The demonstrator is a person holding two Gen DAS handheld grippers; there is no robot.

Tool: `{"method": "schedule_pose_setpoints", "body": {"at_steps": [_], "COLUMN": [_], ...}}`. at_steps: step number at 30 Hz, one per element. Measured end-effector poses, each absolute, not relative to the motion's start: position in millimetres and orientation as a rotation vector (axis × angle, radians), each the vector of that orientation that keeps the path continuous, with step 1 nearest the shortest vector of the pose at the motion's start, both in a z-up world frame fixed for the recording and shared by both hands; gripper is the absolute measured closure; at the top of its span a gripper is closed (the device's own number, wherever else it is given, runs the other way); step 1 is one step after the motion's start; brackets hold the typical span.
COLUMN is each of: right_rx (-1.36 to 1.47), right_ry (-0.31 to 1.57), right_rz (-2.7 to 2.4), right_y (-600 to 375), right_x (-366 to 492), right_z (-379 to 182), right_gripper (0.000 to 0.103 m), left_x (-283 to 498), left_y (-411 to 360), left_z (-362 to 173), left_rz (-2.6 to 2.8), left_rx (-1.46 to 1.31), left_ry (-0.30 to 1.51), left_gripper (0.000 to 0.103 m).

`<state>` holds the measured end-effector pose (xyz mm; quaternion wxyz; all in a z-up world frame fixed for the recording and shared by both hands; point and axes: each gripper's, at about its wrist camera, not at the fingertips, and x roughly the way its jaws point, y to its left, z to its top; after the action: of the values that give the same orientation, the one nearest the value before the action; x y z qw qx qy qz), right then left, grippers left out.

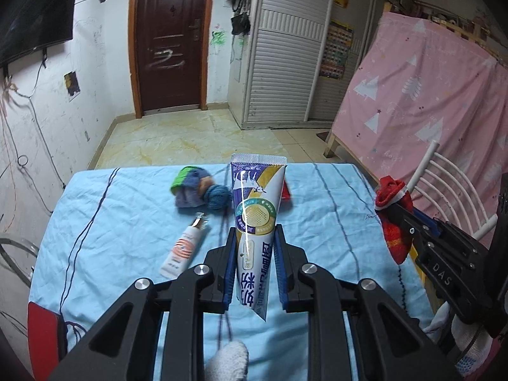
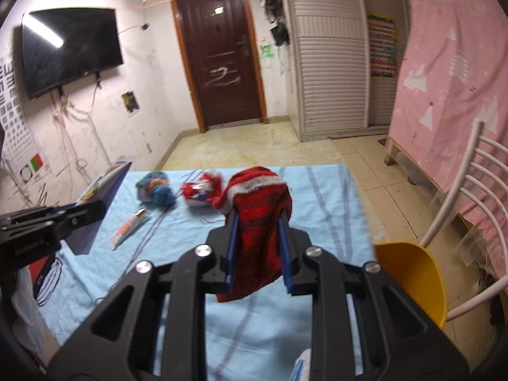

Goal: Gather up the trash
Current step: 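Carry the toothpaste tube and red hat to the yellow bin and open both tools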

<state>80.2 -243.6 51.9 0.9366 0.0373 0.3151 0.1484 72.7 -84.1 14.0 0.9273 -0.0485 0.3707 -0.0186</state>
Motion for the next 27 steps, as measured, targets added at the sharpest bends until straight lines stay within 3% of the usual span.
{"method": "schedule_pose_setpoints", "body": {"at_steps": [27], "right_rx": [0.229], "right_ry": [0.668], "right_rz": [0.054], "right_y": [-410], "right_x": [91], "right_z": [-15], "right_gripper": [0.081], "left_x": [114], "left_y": [-302], "left_z": [4], "left_rz": [-0.318], "left_rx": [0.165], "left_ry": [0.783], "left_gripper": [0.091]}}
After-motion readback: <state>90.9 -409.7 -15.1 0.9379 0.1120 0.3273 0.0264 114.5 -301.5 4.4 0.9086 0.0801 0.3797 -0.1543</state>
